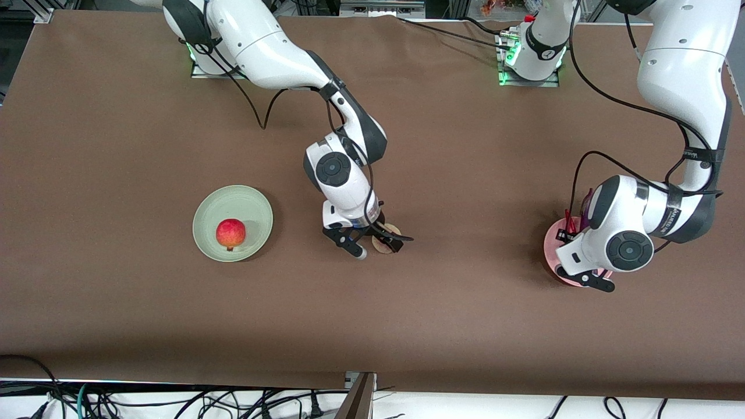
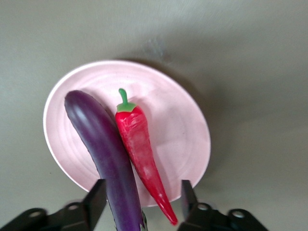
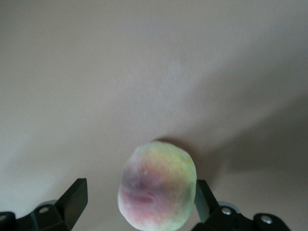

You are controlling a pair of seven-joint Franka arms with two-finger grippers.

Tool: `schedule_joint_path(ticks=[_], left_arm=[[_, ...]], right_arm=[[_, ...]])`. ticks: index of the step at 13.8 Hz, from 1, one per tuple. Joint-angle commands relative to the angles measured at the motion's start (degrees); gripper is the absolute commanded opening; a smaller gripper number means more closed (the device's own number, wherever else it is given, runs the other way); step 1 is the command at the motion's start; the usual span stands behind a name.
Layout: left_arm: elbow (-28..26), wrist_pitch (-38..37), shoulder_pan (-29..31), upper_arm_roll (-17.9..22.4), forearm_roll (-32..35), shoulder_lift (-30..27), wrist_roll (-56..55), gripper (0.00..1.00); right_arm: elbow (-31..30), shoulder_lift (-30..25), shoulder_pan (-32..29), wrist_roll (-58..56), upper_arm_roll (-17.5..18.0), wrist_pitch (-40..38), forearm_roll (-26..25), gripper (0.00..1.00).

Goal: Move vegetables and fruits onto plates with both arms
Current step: 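Place the chili on the pink plate while the right gripper grasps peach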

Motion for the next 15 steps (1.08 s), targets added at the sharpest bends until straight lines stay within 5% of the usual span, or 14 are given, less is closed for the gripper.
schedule_joint_path(ticks=[1,6,9,11,14,15], left_arm=[[-0.4,-0.7,-0.4,0.1,-4.2,-6.7,1.7,1.0],[0.9,-7.7,0.3,-1.4,-9.3,-21.3,1.6,1.0],[6.1,-16.3,0.2,-0.9,-11.5,-25.4,1.1,1.0],[3.2,-15.2,-0.2,0.3,-12.2,-29.1,0.3,1.0],[-9.3,-7.0,-10.4,17.7,-19.1,-37.2,0.7,1.0],[-13.6,-5.2,-10.5,18.6,-21.9,-40.4,0.8,1.0]], right_arm=[[0.9,2.0,2.0,1.5,-0.4,1.6,0.4,0.99],[0.8,1.0,0.6,-2.2,-0.7,0.8,0.3,0.35],[0.8,1.0,0.1,-2.5,-0.7,-1.1,0.4,0.31],[0.8,-0.7,-0.7,-4.7,-0.7,-4.3,0.2,0.3],[0.1,-5.4,-4.4,-16.2,-0.7,-15.4,0.7,0.31],[-1.3,-7.5,-6.2,-20.6,-0.7,-19.5,0.7,0.31]])
